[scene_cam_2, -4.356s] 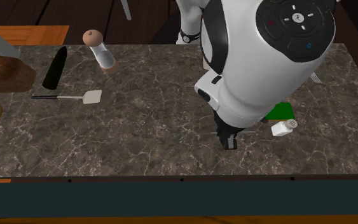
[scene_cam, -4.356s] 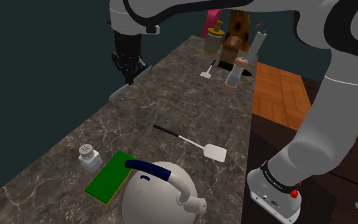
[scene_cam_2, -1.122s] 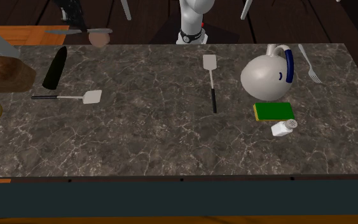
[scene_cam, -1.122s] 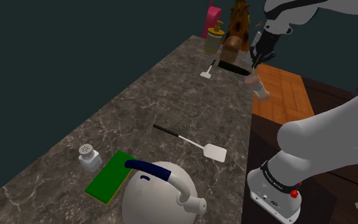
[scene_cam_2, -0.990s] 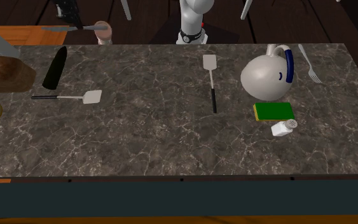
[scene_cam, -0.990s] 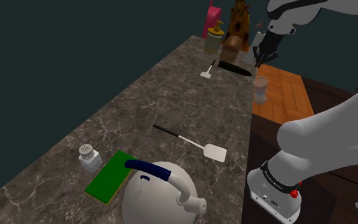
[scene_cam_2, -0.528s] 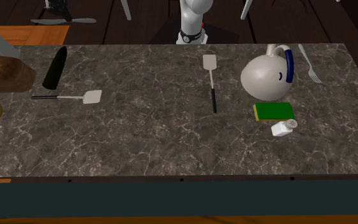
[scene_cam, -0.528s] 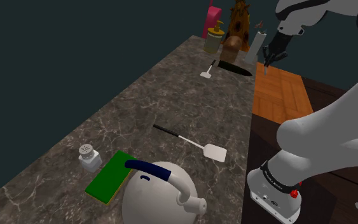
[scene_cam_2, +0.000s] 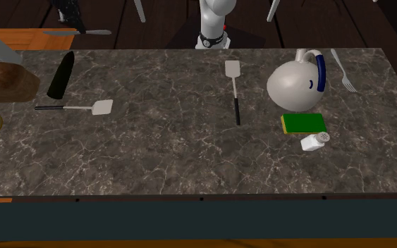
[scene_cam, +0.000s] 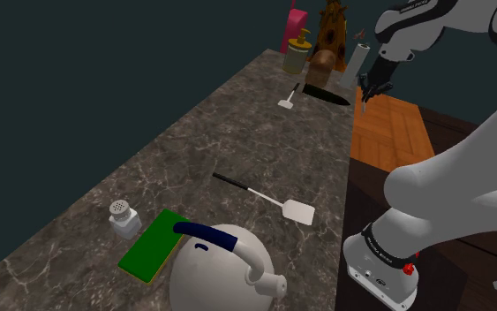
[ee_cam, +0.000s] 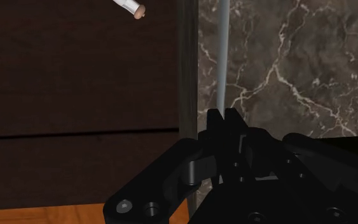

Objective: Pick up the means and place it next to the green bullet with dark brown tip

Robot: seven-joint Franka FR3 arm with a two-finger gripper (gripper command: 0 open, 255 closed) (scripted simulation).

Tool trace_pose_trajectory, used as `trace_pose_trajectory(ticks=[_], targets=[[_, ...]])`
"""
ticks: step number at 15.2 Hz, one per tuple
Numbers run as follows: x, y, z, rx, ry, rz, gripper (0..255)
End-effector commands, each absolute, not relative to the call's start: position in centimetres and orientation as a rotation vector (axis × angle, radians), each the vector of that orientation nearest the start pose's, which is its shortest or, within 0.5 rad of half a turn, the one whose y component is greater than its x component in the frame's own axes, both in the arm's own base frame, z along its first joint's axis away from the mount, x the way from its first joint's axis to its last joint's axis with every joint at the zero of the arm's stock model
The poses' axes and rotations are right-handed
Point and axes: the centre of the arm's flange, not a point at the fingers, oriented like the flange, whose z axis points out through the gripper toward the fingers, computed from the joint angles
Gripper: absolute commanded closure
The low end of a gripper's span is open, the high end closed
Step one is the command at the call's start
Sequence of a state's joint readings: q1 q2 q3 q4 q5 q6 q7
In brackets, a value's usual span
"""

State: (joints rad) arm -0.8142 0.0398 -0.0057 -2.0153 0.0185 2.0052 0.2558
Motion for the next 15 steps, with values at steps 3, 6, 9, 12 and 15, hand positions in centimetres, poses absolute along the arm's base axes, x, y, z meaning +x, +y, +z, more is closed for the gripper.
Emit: trace_pose_trajectory(ticks=[3, 6, 9, 12, 15], targets=[[38.0, -40.5, 40.7, -2.666, 1.605, 0.067, 255], [38.0, -40.5, 39.1, -2.666, 1.605, 0.067, 255], [38.0, -40.5, 37.6, -2.666, 1.605, 0.067, 255], [38.0, -40.5, 36.9, -2.666, 1.605, 0.067, 255], [38.0, -40.5, 36.9, -2.666, 1.605, 0.067, 255]])
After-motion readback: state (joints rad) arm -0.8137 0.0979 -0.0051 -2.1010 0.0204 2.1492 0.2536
